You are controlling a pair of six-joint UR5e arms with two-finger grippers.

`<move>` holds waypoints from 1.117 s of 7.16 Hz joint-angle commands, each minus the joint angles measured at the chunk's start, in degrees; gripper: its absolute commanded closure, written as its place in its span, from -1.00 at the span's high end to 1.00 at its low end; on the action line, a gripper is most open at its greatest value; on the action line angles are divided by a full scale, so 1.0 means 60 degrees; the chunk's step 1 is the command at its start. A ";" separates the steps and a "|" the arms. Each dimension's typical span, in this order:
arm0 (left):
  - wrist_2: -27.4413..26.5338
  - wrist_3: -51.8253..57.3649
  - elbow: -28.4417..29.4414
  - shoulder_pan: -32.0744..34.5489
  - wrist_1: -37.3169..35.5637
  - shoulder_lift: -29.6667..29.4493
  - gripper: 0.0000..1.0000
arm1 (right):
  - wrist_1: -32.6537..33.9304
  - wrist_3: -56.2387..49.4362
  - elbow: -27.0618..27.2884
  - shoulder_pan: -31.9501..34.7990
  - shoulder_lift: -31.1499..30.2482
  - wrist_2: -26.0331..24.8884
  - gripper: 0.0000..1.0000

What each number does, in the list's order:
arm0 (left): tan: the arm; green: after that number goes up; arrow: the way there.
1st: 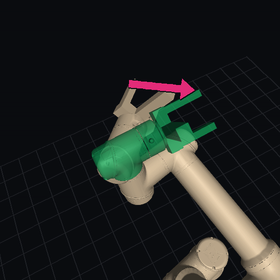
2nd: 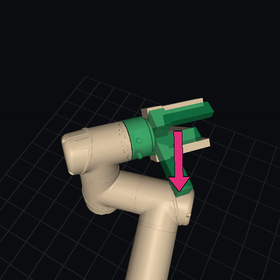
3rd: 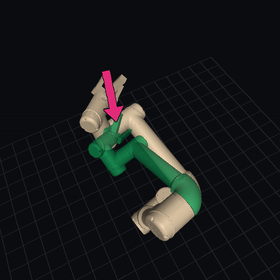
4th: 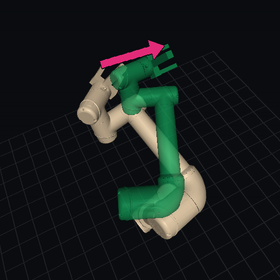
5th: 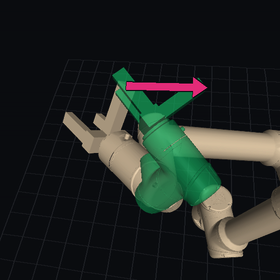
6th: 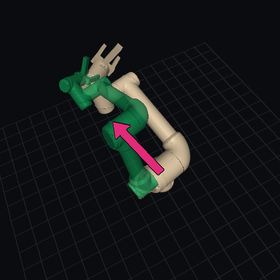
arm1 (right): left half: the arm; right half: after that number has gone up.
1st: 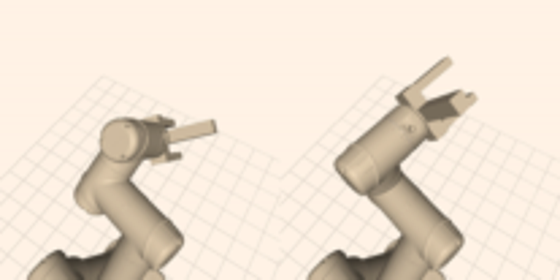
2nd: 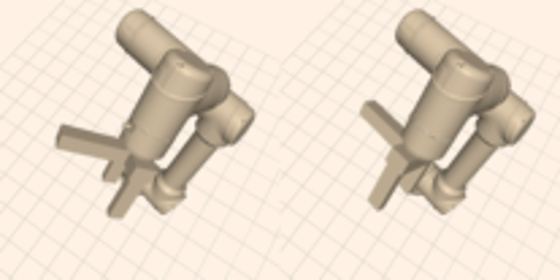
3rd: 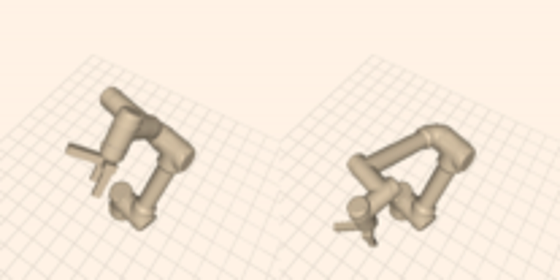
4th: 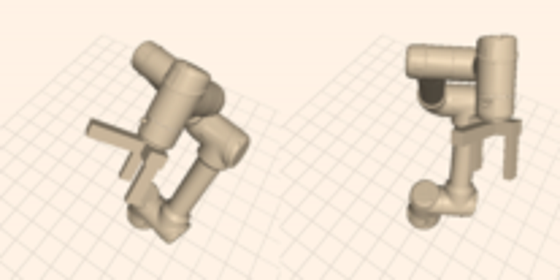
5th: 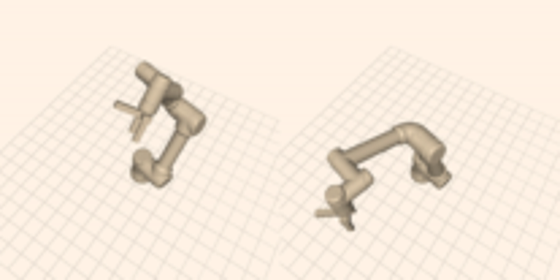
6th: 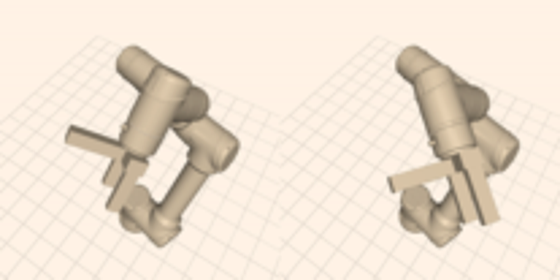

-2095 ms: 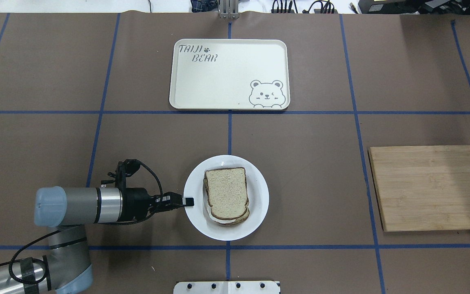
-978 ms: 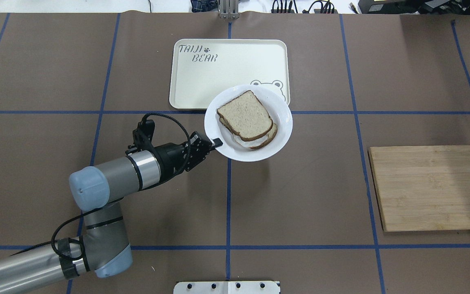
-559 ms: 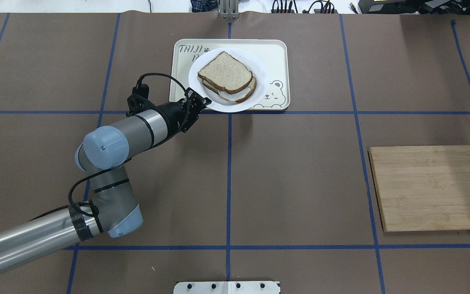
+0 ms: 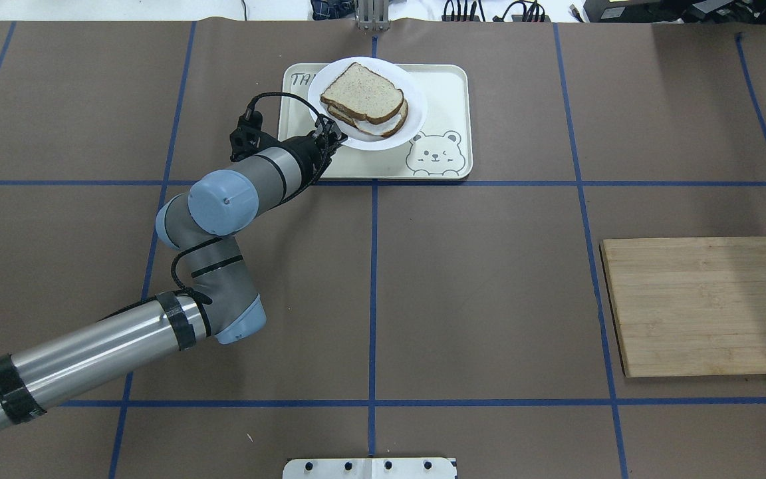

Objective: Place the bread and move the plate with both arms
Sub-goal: 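Lift the plate with the left gripper and carry it onto the bear tray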

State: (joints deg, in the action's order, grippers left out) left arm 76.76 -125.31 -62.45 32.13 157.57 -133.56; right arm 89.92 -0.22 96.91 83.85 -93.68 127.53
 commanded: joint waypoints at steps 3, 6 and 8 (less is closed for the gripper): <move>0.0010 0.0142 0.1121 -0.0009 -0.0056 -0.0783 -0.79 | -0.0001 0.0007 -0.0112 0.0000 0.0100 -0.0015 1.00; 0.0140 0.1598 0.0248 0.0064 -0.0070 -0.0289 0.97 | 0.0013 0.0007 -0.0156 0.0000 0.0158 -0.0015 1.00; 0.2370 0.3124 -0.1696 0.0574 -0.1393 0.0634 0.97 | 0.0013 0.0007 -0.0142 0.0000 0.0144 -0.0001 1.00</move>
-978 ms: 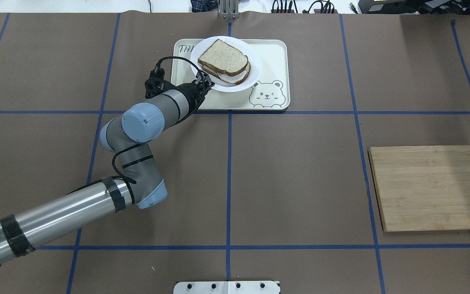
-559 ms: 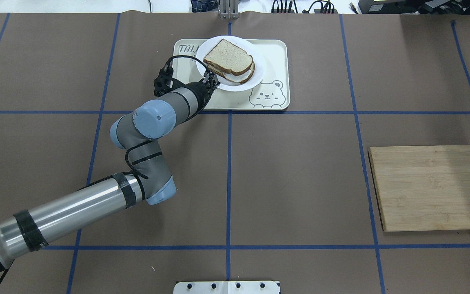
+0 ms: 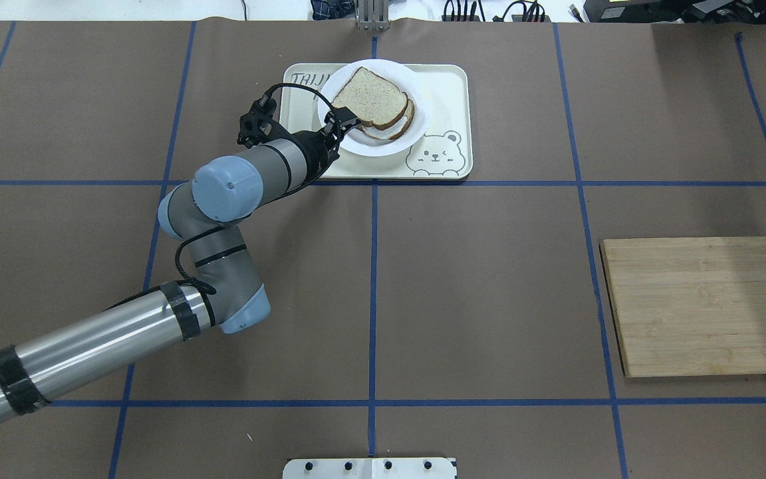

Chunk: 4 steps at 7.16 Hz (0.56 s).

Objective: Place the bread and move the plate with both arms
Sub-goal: 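Release the plate on the tray and pull the left arm back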

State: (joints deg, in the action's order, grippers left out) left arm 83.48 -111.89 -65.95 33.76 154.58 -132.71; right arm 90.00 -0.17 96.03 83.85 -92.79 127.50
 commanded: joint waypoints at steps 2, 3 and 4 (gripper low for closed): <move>0.2154 0.3470 -0.3338 0.0423 -0.3688 0.1400 0.97 | -0.0014 -0.0015 0.0006 0.0000 -0.0004 -0.0009 1.00; 0.2171 0.5981 -0.4597 0.0438 -0.5617 0.2001 0.97 | -0.0014 -0.0015 0.0006 0.0014 -0.0004 0.0005 1.00; 0.2417 0.8008 -0.5508 0.0627 -0.7449 0.2239 0.98 | -0.0014 -0.0015 0.0020 0.0000 -0.0004 0.0005 1.00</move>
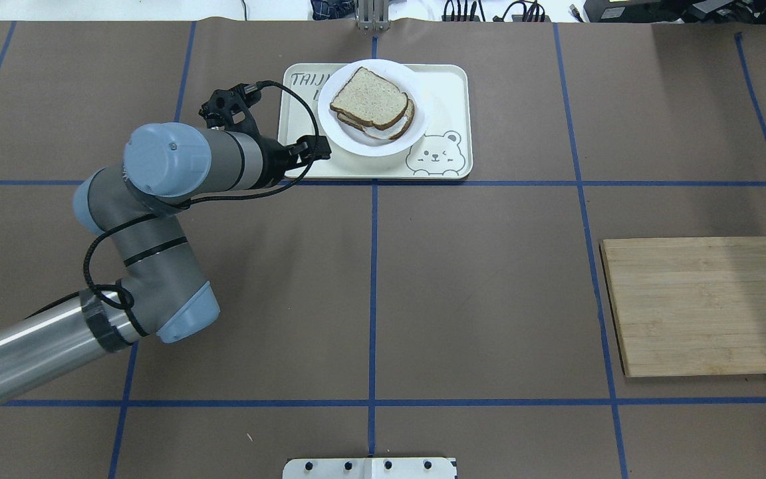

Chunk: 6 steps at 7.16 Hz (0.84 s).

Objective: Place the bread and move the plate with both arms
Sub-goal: 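Release the plate on the tray and pull the left arm back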

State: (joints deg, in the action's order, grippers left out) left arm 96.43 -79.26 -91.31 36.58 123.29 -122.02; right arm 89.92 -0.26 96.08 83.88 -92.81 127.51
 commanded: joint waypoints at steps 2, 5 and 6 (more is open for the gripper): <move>0.0437 0.5664 -0.2384 0.0915 -0.4818 0.1042 0.97 | -0.0002 -0.0001 -0.0003 0.0009 0.0000 0.0004 1.00; 0.2362 1.1172 -0.2478 0.3794 -0.6177 0.2168 0.97 | -0.0002 -0.0001 0.0011 0.0009 -0.0044 0.0018 1.00; 0.3139 1.1942 -0.2288 0.4748 -0.6192 0.2579 0.97 | -0.0002 -0.0015 -0.0003 0.0009 -0.0044 0.0018 1.00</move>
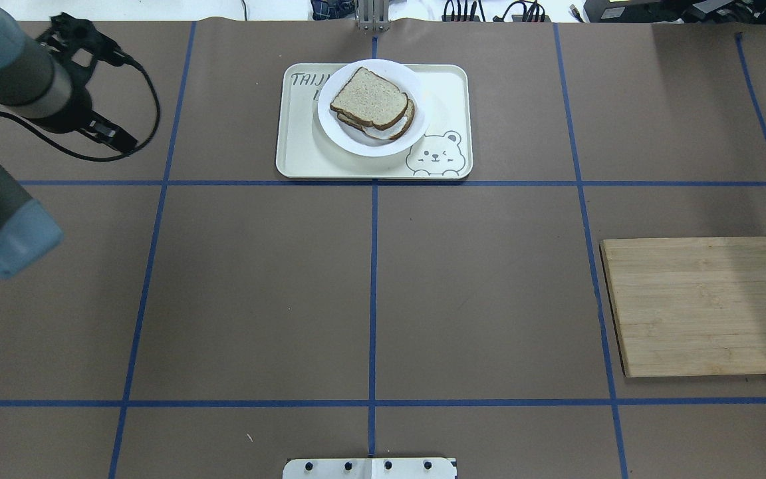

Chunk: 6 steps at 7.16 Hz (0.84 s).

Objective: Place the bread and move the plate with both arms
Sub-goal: 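Release the plate on the tray and pull the left arm back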

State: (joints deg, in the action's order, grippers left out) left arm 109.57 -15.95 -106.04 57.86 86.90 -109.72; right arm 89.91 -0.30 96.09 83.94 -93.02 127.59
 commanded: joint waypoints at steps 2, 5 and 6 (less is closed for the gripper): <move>0.2228 0.2808 0.0853 0.2713 -0.0113 0.1276 0.97 | 0.0000 -0.0008 -0.0005 0.0000 -0.0067 0.0005 1.00; 0.2231 0.3390 0.1613 0.3597 0.0135 0.2477 0.98 | 0.0000 -0.0125 0.0039 0.0102 -0.0242 0.0049 1.00; 0.2391 0.3361 0.1661 0.4252 0.0194 0.2699 0.97 | 0.0029 -0.0140 0.0126 0.0320 -0.0258 0.0078 1.00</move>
State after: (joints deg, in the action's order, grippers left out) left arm 123.11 4.09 -97.44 79.42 87.38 -95.80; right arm 89.95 -0.89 96.41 84.68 -94.26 127.85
